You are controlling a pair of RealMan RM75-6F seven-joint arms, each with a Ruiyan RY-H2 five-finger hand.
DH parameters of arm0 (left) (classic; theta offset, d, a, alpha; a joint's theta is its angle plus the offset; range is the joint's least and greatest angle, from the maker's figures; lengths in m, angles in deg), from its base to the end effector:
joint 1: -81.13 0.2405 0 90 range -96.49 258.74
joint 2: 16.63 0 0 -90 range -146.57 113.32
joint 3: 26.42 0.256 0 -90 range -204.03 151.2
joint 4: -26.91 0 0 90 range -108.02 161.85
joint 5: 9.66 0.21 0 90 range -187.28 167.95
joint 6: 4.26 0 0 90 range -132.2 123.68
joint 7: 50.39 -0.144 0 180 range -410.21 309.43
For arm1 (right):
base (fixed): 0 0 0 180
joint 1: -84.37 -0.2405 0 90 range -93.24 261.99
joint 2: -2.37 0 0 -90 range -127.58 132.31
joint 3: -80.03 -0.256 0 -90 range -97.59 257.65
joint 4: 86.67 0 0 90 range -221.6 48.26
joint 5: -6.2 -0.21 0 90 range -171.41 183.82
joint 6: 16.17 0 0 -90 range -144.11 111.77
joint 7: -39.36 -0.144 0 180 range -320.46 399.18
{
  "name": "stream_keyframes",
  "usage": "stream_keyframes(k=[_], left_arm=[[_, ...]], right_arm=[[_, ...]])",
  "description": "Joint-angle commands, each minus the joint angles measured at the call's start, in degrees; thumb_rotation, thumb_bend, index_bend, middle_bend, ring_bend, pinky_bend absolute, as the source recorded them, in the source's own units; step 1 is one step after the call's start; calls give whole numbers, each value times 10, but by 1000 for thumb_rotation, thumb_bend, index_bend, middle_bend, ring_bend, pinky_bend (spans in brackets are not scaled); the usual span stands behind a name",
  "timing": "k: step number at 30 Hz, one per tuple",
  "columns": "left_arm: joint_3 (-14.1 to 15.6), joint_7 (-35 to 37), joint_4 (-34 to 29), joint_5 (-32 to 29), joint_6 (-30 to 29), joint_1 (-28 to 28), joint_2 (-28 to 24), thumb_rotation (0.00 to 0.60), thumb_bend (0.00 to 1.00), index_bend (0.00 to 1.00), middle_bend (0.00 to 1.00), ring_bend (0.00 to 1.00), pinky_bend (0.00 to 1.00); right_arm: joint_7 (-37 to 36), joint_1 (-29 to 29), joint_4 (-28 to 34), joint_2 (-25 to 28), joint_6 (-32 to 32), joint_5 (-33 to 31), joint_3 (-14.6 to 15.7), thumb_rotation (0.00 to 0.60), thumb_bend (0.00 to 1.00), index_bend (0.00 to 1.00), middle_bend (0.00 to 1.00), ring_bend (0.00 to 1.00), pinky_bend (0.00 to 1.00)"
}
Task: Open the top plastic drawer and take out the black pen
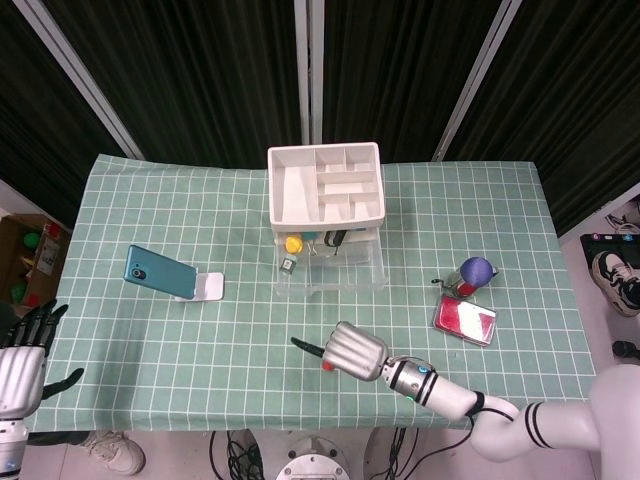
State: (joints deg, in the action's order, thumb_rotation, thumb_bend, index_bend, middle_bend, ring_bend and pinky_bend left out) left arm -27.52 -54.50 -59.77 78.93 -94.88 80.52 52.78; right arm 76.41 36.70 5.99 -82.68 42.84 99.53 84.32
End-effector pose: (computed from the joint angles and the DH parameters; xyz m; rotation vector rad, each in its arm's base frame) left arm -0.3248 0.1514 0.1440 -1.3681 -0.8227 -0.8534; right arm -0.0999 -0.2607 -0.0300 2.3635 -0.0227 0.9337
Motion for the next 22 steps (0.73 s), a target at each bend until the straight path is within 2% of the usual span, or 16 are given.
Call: stream_keyframes(k=[1,4,7,9,10,11,12,13,15,22], left_arm=[[-1,2,6,1,3,-3,4,600,0,118,73,85,196],[-2,2,12,1,7,-6,10,600,0,118,74,85,196],[-5,5,15,1,7,-9,13,600,0,118,73,85,196],[-6,3,16,3,7,-11,15,600,0,118,73,86,196],[-5,2,15,4,7,-11,16,600,0,118,73,85,196],[-5,1,14,6,7,-12,16,600,0,118,73,85,196],[-4,-1,14,7,7,-12,16,600,0,118,73,85,196],[-3,-4,13,9,7,-12,16,600,0,118,73,86,196],[-1,-10,10,12,6,-12,16,600,0,118,73,85,196],[5,-19,1,18,-1,-8,18,600,0,118,73,85,194]], right_arm=[[-6,80,84,92,132,10,-4,600,247,0,846,808,919],[-31,149,112,150,228,3,4,600,247,25,726,699,854],[-70,214,117,190,301,-10,17,600,247,37,551,509,690],[-107,254,113,210,331,-27,28,600,247,29,381,312,487],[-124,269,112,218,339,-37,33,600,247,22,325,245,409],[-147,287,112,230,340,-54,40,600,247,8,228,127,265],[-164,298,116,240,335,-70,46,600,246,0,147,53,143],[-182,307,119,251,328,-85,51,600,247,0,87,17,70],[-225,322,113,268,312,-104,59,600,247,0,9,0,0],[-301,361,58,264,319,-92,51,600,248,0,0,0,0]])
